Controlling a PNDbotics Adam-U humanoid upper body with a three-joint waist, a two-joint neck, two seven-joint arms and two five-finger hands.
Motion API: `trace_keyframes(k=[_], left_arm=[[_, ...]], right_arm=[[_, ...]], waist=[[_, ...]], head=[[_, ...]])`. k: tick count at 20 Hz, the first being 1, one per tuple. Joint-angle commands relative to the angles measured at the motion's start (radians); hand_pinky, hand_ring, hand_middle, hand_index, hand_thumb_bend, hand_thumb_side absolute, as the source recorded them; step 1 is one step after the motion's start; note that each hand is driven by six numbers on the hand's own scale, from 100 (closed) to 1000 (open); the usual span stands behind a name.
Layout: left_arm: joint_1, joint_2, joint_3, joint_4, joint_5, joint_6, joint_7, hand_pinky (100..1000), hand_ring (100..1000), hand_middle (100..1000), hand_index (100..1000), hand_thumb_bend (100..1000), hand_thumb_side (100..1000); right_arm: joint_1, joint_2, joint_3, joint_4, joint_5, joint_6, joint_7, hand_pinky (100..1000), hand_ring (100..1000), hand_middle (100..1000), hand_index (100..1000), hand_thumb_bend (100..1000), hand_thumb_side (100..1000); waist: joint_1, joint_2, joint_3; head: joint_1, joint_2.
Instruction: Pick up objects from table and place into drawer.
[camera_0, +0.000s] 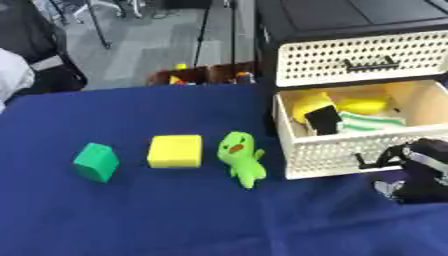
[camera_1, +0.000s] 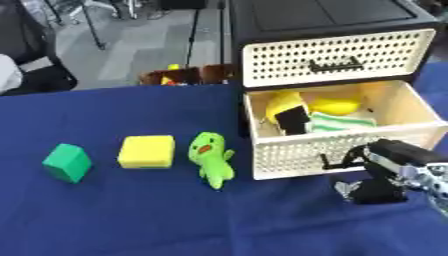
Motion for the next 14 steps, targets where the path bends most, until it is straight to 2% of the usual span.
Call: trace_keyframes(k=[1,8,14], left_arm=[[-0.013,0.02,0.01,-0.016,-0.003,0.0,0.005,545,643,638,899,291,919],[-0.015,0.02,0.008,-0.016,-0.001,0.0,0.004,545,644,638,900,292,920],[-0.015,0.02,0.007,-0.016,0.001,0.0,0.001,545,645,639,900,290,919]], right_arm=[[0.008,-0.025,-0.023,-0.036,-0.002,0.009,-0.004,100,195,186,784,194,676],[0.025,-0.022,-0.029,-0.053,0.002,0.015,-0.005,100,196,188,783,191,686],[0.019,-0.021,-0.043,-0.093,0.019,-0.005,-0.032,100,237,231,858,194,777]], waist=[[-0.002,-0.017,-0.001],[-0.003,-0.018,0.002],[-0.002,-0.022,0.002]], head=[[0.005,-0.015],[0.007,-0.016],[0.005,-0.015]])
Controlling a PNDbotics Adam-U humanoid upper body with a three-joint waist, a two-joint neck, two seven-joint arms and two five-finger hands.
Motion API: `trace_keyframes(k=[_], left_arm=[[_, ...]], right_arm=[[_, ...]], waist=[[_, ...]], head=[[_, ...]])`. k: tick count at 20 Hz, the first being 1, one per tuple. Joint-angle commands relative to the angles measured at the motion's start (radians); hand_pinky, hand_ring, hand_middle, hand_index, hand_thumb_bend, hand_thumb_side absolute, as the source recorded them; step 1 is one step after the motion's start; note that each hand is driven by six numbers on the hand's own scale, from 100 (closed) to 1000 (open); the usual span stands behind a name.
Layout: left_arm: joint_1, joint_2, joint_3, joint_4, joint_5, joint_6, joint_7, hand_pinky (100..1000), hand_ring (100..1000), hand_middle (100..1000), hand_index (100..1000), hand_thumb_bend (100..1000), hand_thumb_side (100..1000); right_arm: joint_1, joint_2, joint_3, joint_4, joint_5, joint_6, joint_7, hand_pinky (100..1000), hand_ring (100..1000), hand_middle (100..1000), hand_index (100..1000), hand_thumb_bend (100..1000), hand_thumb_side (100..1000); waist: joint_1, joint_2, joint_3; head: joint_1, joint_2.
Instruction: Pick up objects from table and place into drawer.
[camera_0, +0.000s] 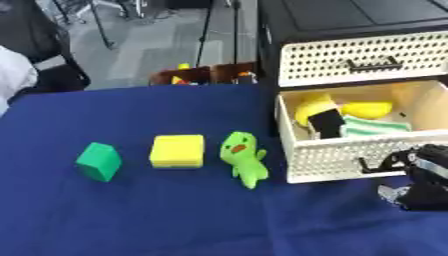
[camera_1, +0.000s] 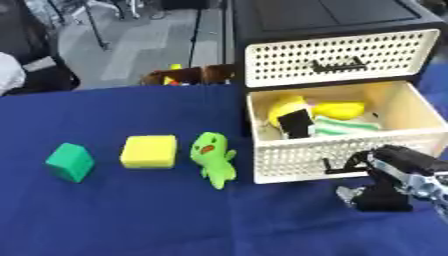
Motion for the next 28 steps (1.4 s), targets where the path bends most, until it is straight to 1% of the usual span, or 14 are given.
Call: trace_keyframes(k=[1,2,5,7,9,12,16,18,20,25,28], left_arm=[[-0.013,0.02,0.007,-0.016,0.002,0.0,-0.001,545,645,639,899,290,919],[-0.013,0.02,0.007,-0.016,0.002,0.0,-0.002,545,645,638,899,290,919],[-0.011,0.019,0.007,-0.016,0.002,0.0,-0.003,545,645,638,899,289,920],[-0.011,0.018,0.007,-0.016,0.002,0.0,-0.003,545,645,638,899,290,920],[-0.011,0.018,0.007,-0.016,0.002,0.001,-0.003,545,645,638,899,289,920],[-0.008,0.018,0.009,-0.016,0.002,0.002,-0.001,545,645,638,899,288,920],[-0.005,0.02,0.009,-0.016,0.001,0.003,-0.001,545,646,639,898,289,919],[-0.004,0.02,0.009,-0.016,0.001,0.003,0.0,545,647,640,898,290,919],[-0.003,0.021,0.009,-0.016,0.0,0.003,0.0,546,647,641,899,291,919],[-0.001,0.023,0.009,-0.016,0.0,0.004,0.0,546,648,641,898,289,919],[0.0,0.022,0.009,-0.016,0.0,0.005,0.001,546,649,643,899,291,919]], right_arm=[[-0.014,-0.021,-0.024,-0.031,0.017,-0.021,-0.024,100,247,241,891,198,801],[-0.017,-0.02,-0.027,-0.032,0.021,-0.034,-0.034,100,249,244,897,199,805],[-0.021,-0.02,-0.036,-0.033,0.045,-0.067,-0.057,122,280,273,903,189,856],[-0.02,-0.021,-0.041,-0.033,0.076,-0.074,-0.059,131,293,283,903,182,867],[-0.021,-0.018,-0.047,-0.033,0.097,-0.078,-0.063,131,290,283,898,185,878],[-0.035,-0.008,-0.074,-0.033,0.103,-0.106,-0.106,124,276,272,892,187,907],[-0.062,-0.012,-0.111,-0.033,0.073,-0.152,-0.174,106,254,255,872,181,937],[-0.074,-0.016,-0.13,-0.033,0.06,-0.167,-0.205,100,244,247,866,179,942],[-0.09,-0.017,-0.15,-0.033,0.05,-0.169,-0.245,100,237,242,863,184,940],[-0.123,-0.021,-0.176,-0.033,0.004,-0.171,-0.328,100,219,227,856,186,928],[-0.146,-0.019,-0.192,-0.033,-0.044,-0.169,-0.414,100,216,224,860,197,927]], waist=[[-0.002,-0.022,0.0],[-0.002,-0.022,-0.002],[-0.003,-0.023,-0.005],[-0.003,-0.023,-0.009],[-0.003,-0.023,-0.012],[-0.003,-0.025,-0.014],[-0.003,-0.029,-0.017],[-0.003,-0.031,-0.02],[-0.003,-0.033,-0.023],[-0.001,-0.035,-0.025],[0.0,-0.036,-0.025]], head=[[0.001,-0.015],[0.001,-0.015],[0.0,-0.015],[0.0,-0.014],[0.0,-0.013],[0.003,-0.011],[0.009,-0.003],[0.01,-0.001],[0.014,0.001],[0.022,0.007],[0.027,0.009]])
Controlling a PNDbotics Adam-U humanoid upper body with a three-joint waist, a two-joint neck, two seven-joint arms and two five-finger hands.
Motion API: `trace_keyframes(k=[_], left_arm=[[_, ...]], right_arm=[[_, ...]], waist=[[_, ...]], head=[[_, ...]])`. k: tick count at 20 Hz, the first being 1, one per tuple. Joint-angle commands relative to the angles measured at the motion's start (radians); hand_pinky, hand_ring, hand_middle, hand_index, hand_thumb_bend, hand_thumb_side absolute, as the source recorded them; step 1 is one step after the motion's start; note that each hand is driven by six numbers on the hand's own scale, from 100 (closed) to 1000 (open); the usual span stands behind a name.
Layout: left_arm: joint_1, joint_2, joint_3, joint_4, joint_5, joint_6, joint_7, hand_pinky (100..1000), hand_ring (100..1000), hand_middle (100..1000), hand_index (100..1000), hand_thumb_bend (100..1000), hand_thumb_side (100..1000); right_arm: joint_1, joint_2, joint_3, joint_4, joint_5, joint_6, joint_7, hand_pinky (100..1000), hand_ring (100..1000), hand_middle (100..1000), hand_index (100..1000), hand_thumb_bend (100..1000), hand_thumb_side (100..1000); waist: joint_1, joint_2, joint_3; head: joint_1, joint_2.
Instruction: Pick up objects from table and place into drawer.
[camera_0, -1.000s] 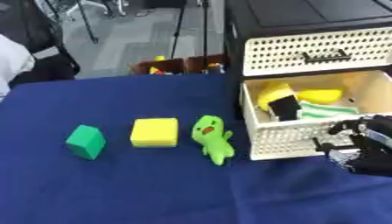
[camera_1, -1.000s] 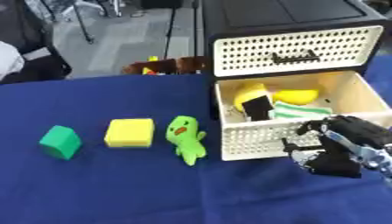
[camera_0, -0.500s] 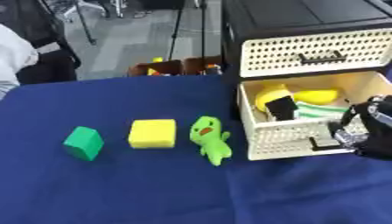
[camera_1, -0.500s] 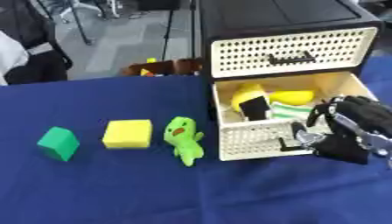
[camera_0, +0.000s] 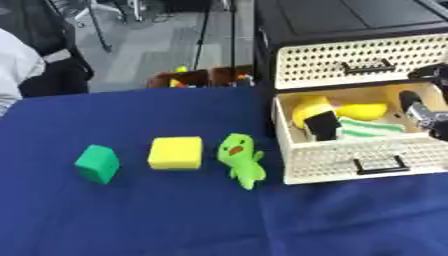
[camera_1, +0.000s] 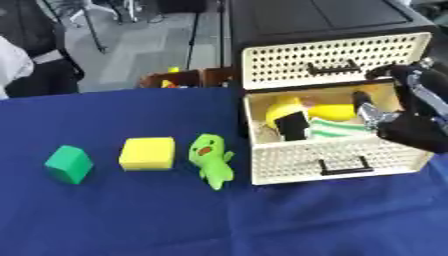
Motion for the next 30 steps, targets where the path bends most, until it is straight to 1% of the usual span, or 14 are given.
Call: trace_keyframes(k=[1,4,5,6,9,14,15,18,19,21,23,26,28,30], left_arm=[[-0.003,0.022,0.009,-0.016,0.0,0.005,0.002,546,650,644,899,291,919],[-0.005,0.024,0.009,-0.016,-0.001,0.008,0.004,546,651,646,898,294,918],[-0.006,0.025,0.009,-0.016,-0.001,0.009,0.006,547,652,647,898,294,918],[-0.007,0.025,0.008,-0.016,0.0,0.01,0.007,547,652,647,898,292,920],[-0.009,0.025,0.005,-0.016,0.001,0.011,0.007,547,652,648,898,292,920],[-0.012,0.025,0.002,-0.016,0.003,0.015,0.007,547,654,651,898,293,920],[-0.012,0.026,0.003,-0.016,0.003,0.017,0.009,547,654,651,898,293,919],[-0.013,0.032,0.002,-0.016,0.002,0.022,0.012,547,656,657,898,294,919],[-0.013,0.033,0.002,-0.016,0.003,0.024,0.013,547,657,658,898,294,919],[-0.014,0.035,0.001,-0.016,0.005,0.031,0.018,547,658,661,897,294,919],[-0.016,0.038,0.0,-0.016,0.006,0.04,0.023,548,662,670,897,298,917],[-0.016,0.053,-0.001,-0.016,-0.001,0.059,0.025,552,679,688,901,331,895],[-0.012,0.091,-0.004,-0.016,-0.02,0.083,0.01,558,699,713,907,342,877],[-0.005,0.146,-0.009,-0.016,-0.047,0.116,-0.019,574,731,749,917,355,853]], right_arm=[[-0.028,-0.03,-0.029,-0.019,-0.06,0.0,-0.099,100,223,233,862,202,928],[-0.052,-0.023,-0.026,-0.019,-0.142,-0.029,-0.249,114,230,240,867,199,932],[-0.058,-0.02,-0.023,-0.019,-0.173,-0.044,-0.302,125,251,242,868,200,939],[-0.068,-0.017,-0.021,-0.019,-0.204,-0.065,-0.363,131,246,254,872,193,949],[-0.093,-0.008,-0.008,-0.019,-0.281,-0.138,-0.551,168,285,290,876,163,948],[-0.127,0.019,0.018,-0.019,-0.33,-0.256,-0.808,258,386,375,873,100,960],[-0.133,0.024,0.02,-0.019,-0.336,-0.279,-0.858,262,389,379,873,100,962],[-0.148,0.026,0.027,-0.019,-0.341,-0.354,-0.988,332,470,445,862,100,991],[-0.15,0.025,0.029,-0.019,-0.339,-0.381,-1.024,339,476,451,861,100,992],[-0.152,0.024,0.035,-0.019,-0.332,-0.433,-1.079,375,509,479,852,100,994],[-0.153,0.025,0.041,-0.019,-0.32,-0.495,-1.117,431,556,516,845,100,1000],[-0.152,0.035,0.047,-0.019,-0.305,-0.583,-1.135,478,592,550,841,100,1000],[-0.146,0.039,0.056,-0.019,-0.301,-0.619,-1.137,478,590,548,839,100,998],[-0.144,0.043,0.063,-0.019,-0.302,-0.638,-1.138,480,589,548,838,100,1000]], waist=[[-0.002,-0.023,0.001],[0.0,-0.023,0.002],[0.001,-0.023,0.002],[0.002,-0.023,0.002],[0.003,-0.023,0.004],[0.006,-0.022,0.01],[0.007,-0.022,0.011],[0.007,-0.021,0.014],[0.007,-0.021,0.016],[0.007,-0.02,0.018],[0.008,-0.019,0.02],[0.011,-0.017,0.023],[0.013,-0.017,0.025],[0.016,-0.019,0.026]], head=[[0.01,0.005],[0.026,0.006],[0.029,0.006],[0.03,0.006],[0.029,0.003],[0.029,0.002],[0.03,0.003],[0.039,0.005],[0.041,0.006],[0.045,0.007],[0.054,0.006],[0.067,0.006],[0.071,0.009],[0.07,0.015]])
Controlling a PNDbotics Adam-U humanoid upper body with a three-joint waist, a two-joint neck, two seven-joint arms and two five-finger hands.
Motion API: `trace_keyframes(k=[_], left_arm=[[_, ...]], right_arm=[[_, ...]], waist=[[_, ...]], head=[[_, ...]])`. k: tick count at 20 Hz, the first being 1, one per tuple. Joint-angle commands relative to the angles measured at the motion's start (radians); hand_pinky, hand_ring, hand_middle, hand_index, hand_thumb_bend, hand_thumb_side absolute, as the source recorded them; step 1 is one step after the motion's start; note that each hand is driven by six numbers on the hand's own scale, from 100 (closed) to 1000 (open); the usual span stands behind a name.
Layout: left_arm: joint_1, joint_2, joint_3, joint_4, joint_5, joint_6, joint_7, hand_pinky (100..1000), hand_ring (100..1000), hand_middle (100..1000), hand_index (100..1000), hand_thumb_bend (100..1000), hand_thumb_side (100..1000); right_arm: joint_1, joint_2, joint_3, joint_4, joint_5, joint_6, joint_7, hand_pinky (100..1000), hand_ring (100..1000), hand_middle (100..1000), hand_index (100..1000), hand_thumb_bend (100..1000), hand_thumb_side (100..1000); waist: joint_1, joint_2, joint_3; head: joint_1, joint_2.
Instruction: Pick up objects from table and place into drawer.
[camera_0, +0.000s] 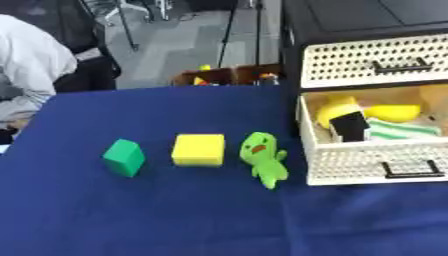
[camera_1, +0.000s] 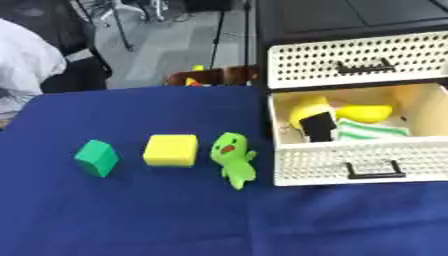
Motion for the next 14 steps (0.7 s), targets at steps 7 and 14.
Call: trace_keyframes(k=[7,14], left_arm=[[0.006,0.339,-0.029,-0.016,-0.147,0.144,-0.214,679,812,829,947,465,863],[-0.056,0.563,-0.072,0.071,-0.247,0.134,-0.496,780,871,883,1000,571,916]], right_arm=[[-0.001,0.0,0.011,-0.016,0.009,-0.072,-0.02,485,590,546,834,100,994],[0.001,0.007,0.013,-0.016,0.007,-0.078,-0.02,485,588,542,830,100,975]], waist=[[0.009,-0.034,-0.008],[0.013,-0.052,-0.034]], head=[[0.005,0.047],[0.011,0.059]])
